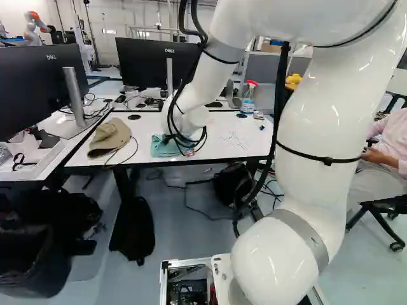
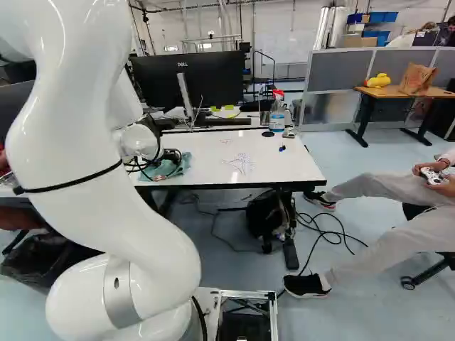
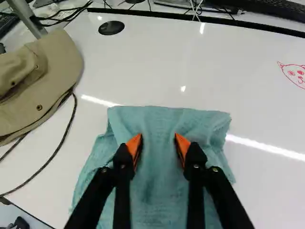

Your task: Clean the table with the green towel

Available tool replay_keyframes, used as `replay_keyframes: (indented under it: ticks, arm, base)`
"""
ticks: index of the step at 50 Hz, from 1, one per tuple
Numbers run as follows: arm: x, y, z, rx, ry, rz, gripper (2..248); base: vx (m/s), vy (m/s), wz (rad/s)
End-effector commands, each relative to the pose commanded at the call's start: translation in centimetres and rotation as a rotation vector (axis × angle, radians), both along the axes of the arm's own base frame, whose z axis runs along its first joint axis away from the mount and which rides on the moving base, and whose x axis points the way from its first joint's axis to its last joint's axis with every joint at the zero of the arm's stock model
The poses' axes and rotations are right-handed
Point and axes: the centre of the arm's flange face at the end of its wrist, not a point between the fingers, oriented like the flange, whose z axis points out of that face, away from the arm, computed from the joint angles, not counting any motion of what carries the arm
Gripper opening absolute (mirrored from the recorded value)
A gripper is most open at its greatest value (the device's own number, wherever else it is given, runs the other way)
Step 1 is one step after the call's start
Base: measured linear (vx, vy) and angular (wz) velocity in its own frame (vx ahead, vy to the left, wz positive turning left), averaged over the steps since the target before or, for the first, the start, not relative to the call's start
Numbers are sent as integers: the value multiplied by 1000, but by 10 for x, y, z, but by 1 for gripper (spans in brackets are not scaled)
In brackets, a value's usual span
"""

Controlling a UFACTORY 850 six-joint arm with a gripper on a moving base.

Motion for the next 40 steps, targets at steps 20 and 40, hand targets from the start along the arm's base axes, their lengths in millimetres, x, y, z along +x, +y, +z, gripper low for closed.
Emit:
replay_keyframes:
  ticks: [20, 40]
  arm:
    - [0, 0, 0, 0, 0, 0, 26]
    - [-5, -2, 20, 16, -36, 0, 23]
  base:
    - [0, 0, 0]
    - [0, 0, 0]
